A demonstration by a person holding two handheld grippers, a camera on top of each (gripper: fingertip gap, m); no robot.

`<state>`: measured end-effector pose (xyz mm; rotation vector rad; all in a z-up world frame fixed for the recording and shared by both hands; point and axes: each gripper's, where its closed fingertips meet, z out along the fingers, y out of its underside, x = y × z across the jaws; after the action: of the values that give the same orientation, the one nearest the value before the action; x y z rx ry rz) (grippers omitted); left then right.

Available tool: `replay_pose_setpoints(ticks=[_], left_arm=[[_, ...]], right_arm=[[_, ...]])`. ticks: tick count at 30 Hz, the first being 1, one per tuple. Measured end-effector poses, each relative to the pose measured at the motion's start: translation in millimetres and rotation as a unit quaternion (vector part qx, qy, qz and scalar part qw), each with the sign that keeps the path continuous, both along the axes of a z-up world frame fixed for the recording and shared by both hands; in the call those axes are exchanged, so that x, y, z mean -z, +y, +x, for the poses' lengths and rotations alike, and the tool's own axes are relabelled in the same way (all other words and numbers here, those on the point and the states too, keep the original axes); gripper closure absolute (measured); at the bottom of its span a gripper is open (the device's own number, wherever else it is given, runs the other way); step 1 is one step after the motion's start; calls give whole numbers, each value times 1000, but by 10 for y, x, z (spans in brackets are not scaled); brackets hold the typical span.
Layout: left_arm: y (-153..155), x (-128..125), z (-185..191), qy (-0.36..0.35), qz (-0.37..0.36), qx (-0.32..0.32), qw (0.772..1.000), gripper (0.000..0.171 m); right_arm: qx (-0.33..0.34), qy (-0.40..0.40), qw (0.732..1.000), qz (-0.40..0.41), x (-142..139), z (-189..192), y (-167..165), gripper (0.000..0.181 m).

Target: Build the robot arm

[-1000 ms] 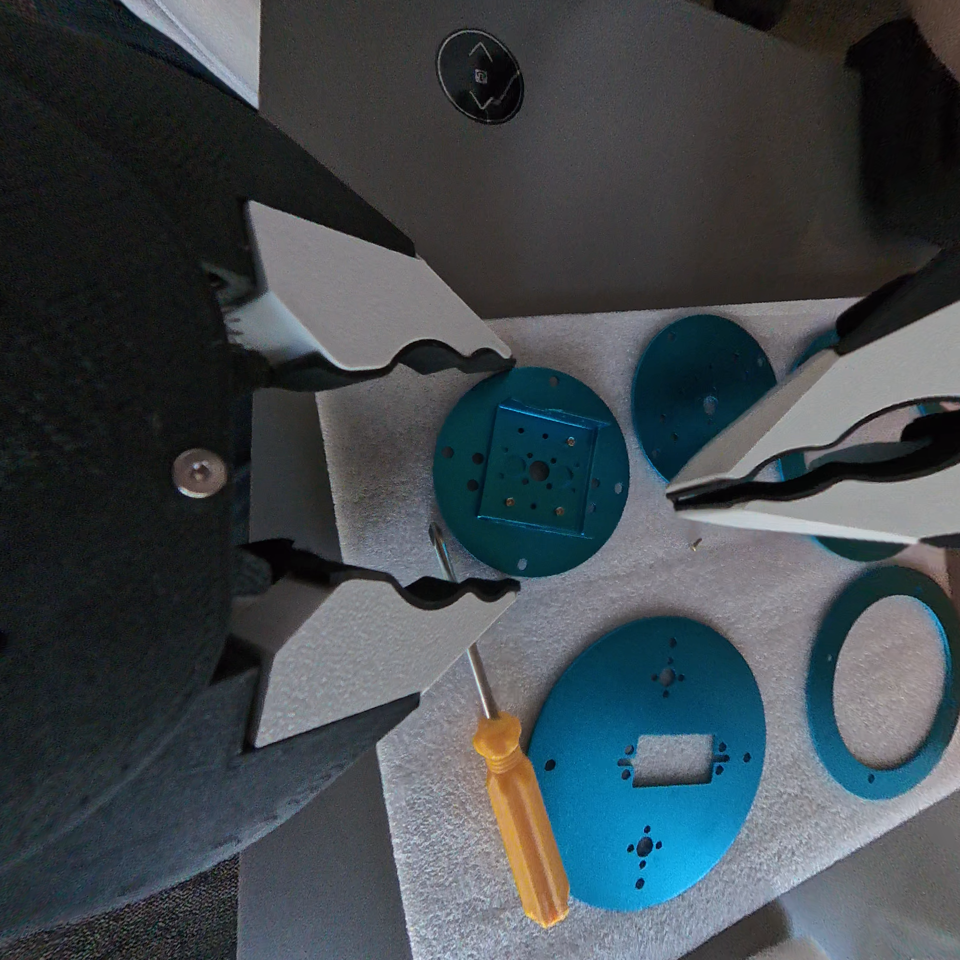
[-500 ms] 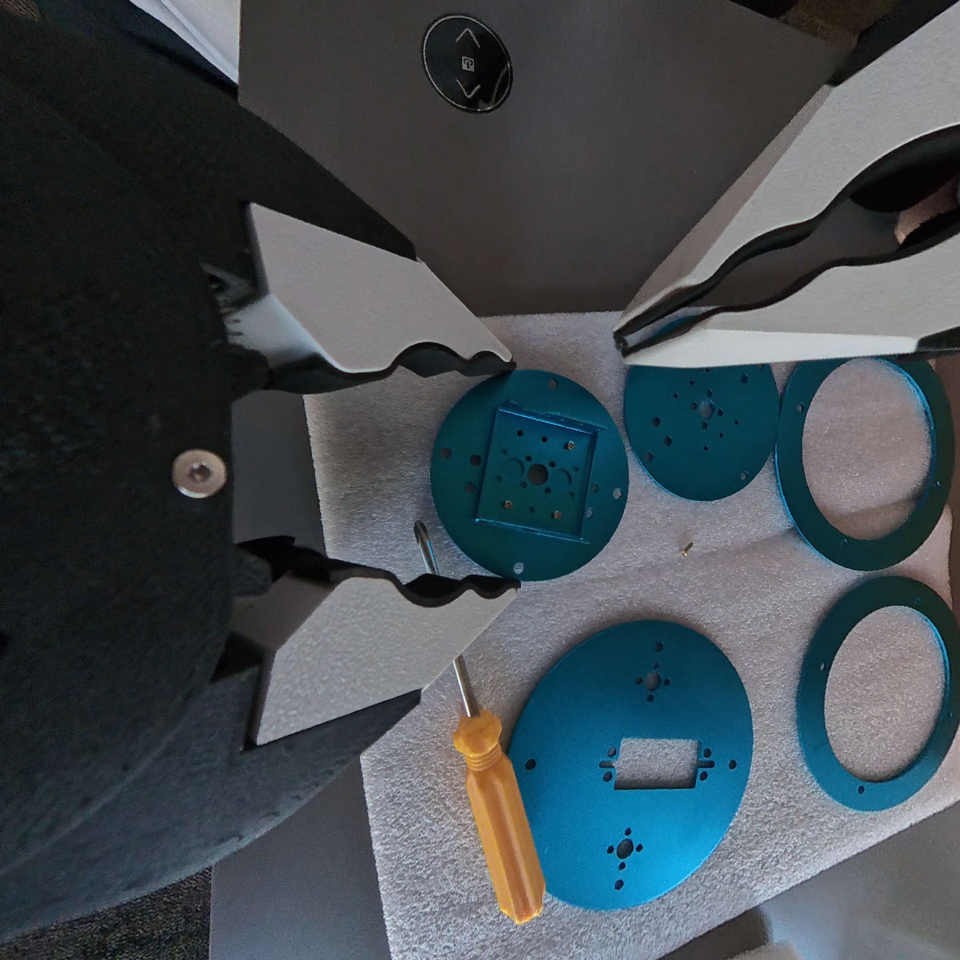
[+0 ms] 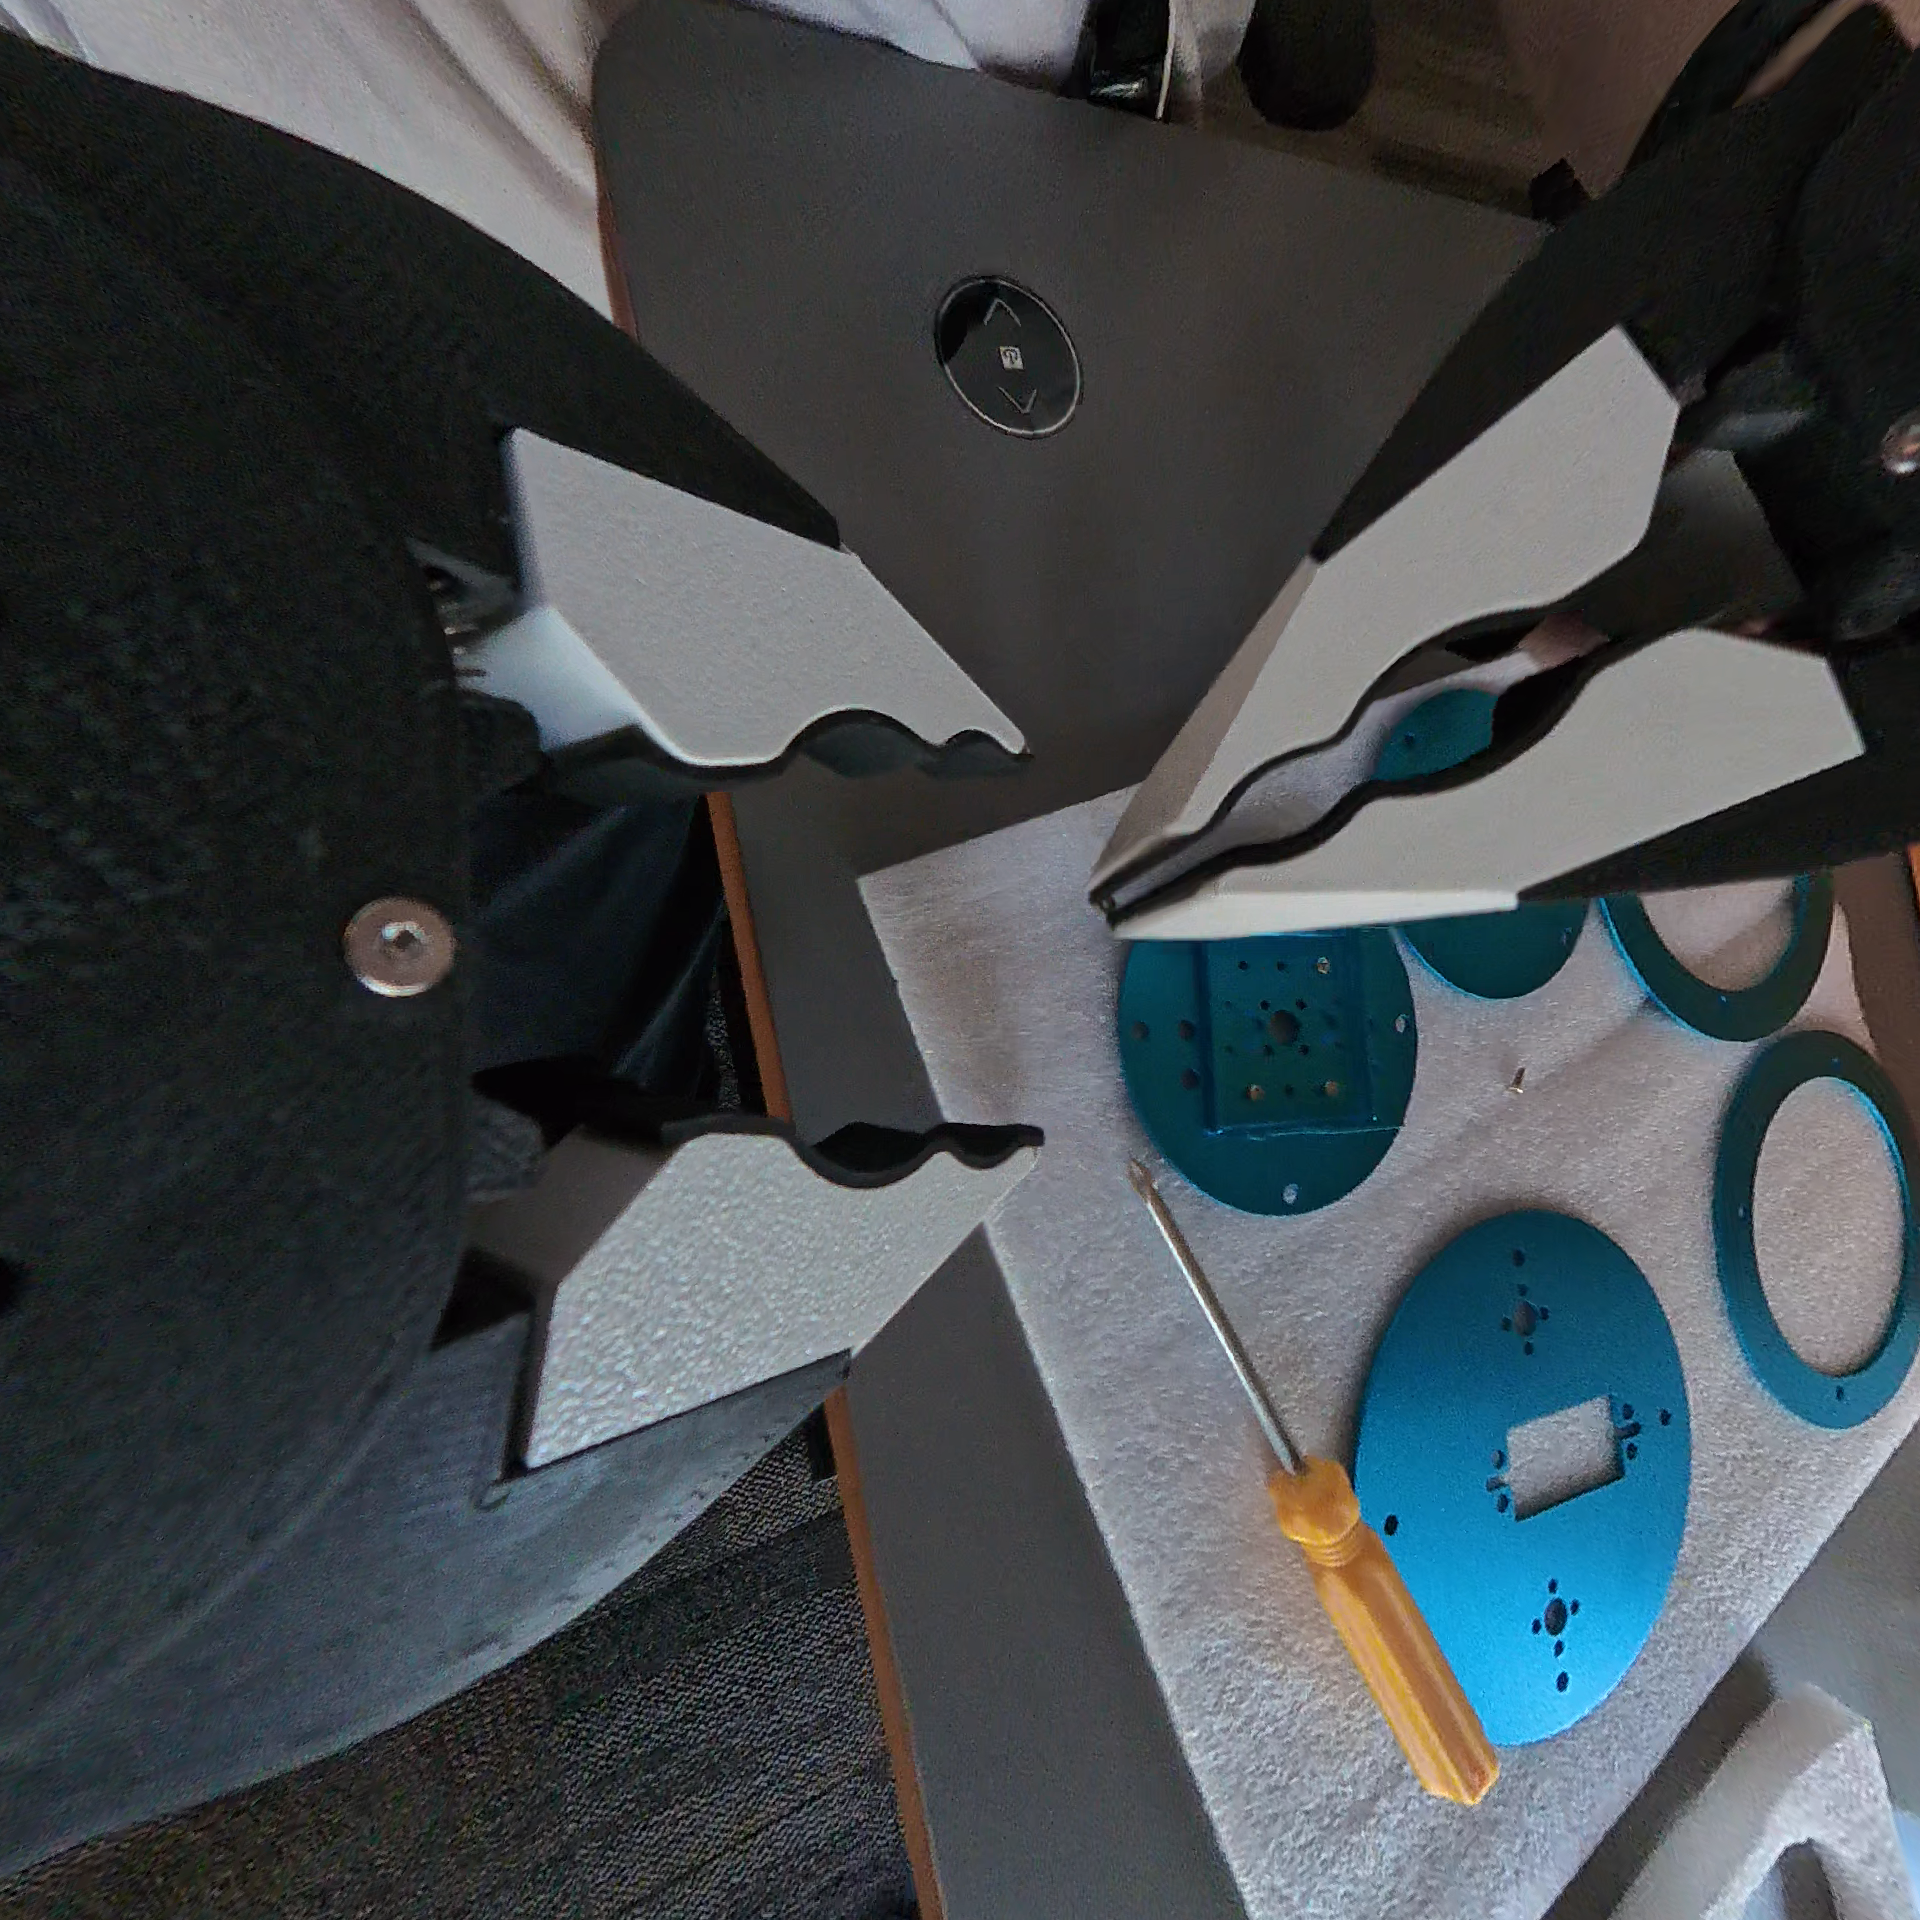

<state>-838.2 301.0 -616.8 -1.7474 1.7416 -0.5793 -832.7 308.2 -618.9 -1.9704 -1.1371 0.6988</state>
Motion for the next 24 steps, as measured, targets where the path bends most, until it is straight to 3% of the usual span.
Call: replay_pose_setpoints(ticks=[3, 6, 10, 13, 17, 24], left_arm=[[17, 39, 17, 8, -6, -5, 1000, 168], [47, 0, 5, -2, -16, -25, 1000, 145], [106, -243, -157, -44, -15, -52, 998, 139], [298, -349, -377, -47, 21, -57, 997, 113], [383, -224, -420, -8, 4, 0, 1000, 88], [416, -49, -330, 35, -25, 72, 997, 82]], right_arm=[[5, -5, 1000, 6, -23, 56, -35, 114], [0, -6, 1000, 14, -61, 96, -59, 114], [-5, 5, 1000, 17, -100, 127, -32, 117], [-19, 17, 999, 19, -135, 82, -28, 123], [-31, 19, 999, 17, -138, 26, -23, 134], [-19, 35, 999, 12, -152, 69, -79, 135]])
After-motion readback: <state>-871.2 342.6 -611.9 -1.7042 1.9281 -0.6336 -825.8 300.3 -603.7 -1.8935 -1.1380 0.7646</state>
